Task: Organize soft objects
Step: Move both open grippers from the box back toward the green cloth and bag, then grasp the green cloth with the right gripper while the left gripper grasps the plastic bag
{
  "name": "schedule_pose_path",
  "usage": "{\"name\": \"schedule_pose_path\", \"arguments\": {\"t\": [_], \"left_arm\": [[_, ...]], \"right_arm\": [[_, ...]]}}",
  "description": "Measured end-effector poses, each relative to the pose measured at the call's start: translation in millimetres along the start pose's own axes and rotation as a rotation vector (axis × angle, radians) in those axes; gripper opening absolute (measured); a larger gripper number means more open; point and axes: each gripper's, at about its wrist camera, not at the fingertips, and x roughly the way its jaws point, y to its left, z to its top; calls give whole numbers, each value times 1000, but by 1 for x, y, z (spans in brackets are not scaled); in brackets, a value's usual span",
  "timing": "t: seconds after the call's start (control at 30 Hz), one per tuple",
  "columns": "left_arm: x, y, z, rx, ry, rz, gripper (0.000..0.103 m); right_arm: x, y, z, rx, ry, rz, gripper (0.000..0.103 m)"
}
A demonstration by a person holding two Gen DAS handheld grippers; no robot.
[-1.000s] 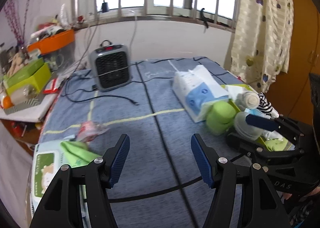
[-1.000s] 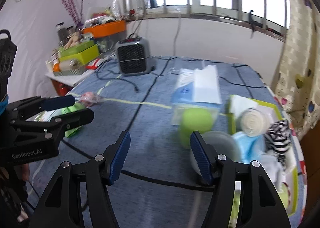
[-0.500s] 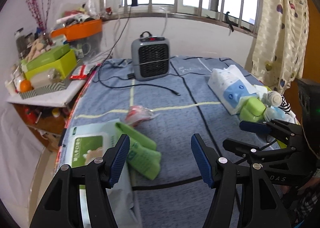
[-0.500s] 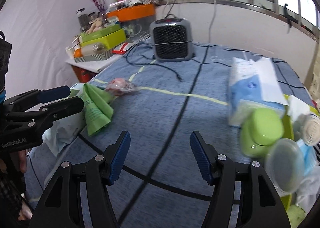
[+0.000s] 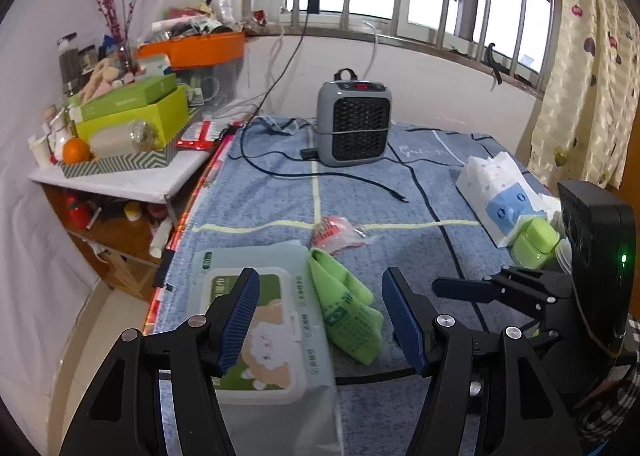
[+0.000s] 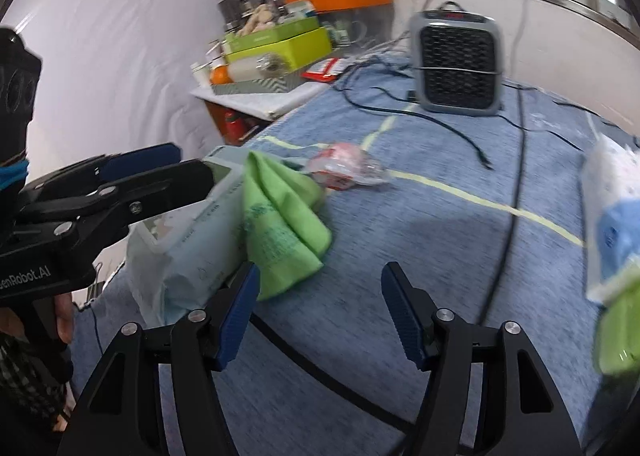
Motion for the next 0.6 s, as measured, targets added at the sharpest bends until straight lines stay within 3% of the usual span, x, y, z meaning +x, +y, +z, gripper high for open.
{"name": "schedule_pose_path", "arguments": {"t": [0.13,0.6], "left_arm": [[3,7,4,-12,3,0,63],[12,25,15,-37,3,-6,63]], "right_arm": [[15,6,7,-21,22,44,70],[59,6,21,-65,86,-3,71]]}}
